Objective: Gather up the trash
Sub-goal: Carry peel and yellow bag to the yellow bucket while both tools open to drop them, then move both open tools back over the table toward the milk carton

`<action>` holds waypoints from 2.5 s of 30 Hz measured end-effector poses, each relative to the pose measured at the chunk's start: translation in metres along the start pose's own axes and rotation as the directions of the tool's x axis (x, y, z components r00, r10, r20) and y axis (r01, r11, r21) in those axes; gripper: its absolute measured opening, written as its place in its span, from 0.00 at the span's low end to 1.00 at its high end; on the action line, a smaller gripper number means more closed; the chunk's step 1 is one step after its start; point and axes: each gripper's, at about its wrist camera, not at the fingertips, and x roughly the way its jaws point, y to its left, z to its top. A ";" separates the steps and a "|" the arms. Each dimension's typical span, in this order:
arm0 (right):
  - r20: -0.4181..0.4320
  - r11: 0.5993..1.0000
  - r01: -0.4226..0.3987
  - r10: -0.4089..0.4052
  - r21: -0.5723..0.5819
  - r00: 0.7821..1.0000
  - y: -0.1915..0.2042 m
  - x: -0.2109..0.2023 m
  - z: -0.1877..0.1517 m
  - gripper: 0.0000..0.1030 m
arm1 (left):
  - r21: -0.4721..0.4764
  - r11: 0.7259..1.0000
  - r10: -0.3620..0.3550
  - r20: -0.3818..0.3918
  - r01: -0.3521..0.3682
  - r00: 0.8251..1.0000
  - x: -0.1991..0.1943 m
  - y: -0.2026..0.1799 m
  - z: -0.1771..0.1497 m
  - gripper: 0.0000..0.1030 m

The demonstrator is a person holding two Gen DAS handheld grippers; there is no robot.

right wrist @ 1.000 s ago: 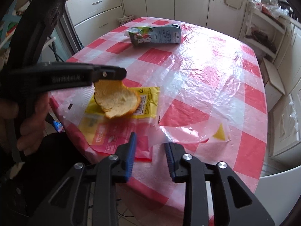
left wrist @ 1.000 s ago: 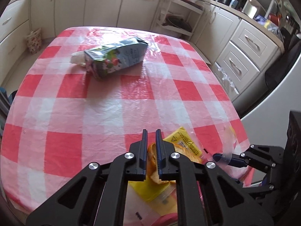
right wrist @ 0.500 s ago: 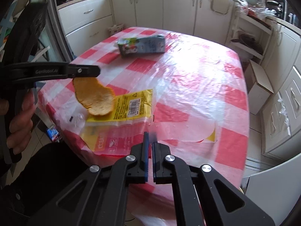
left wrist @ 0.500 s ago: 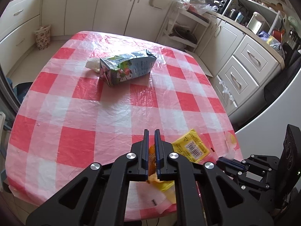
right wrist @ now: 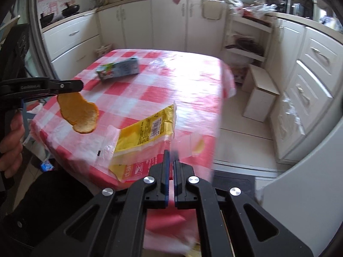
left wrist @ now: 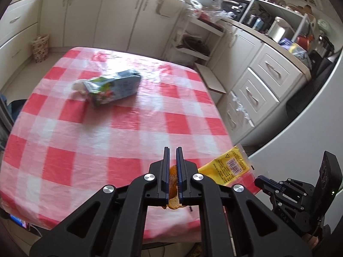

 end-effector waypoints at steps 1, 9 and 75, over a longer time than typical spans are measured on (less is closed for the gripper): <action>0.003 1.000 0.018 -0.018 0.002 1.000 -0.005 -0.004 -0.002 0.03 | 0.007 1.000 -0.013 -0.003 0.013 1.000 0.002 -0.009 -0.001 0.05; 0.016 0.976 0.192 -0.195 0.106 0.981 -0.069 -0.048 -0.032 0.03 | 0.098 0.988 -0.114 -0.069 0.120 0.991 0.024 -0.091 -0.023 0.05; -0.058 0.990 0.023 -0.032 -0.143 0.998 0.056 0.041 0.002 0.69 | -0.178 0.942 0.304 0.097 -0.284 0.948 0.084 0.131 0.134 0.87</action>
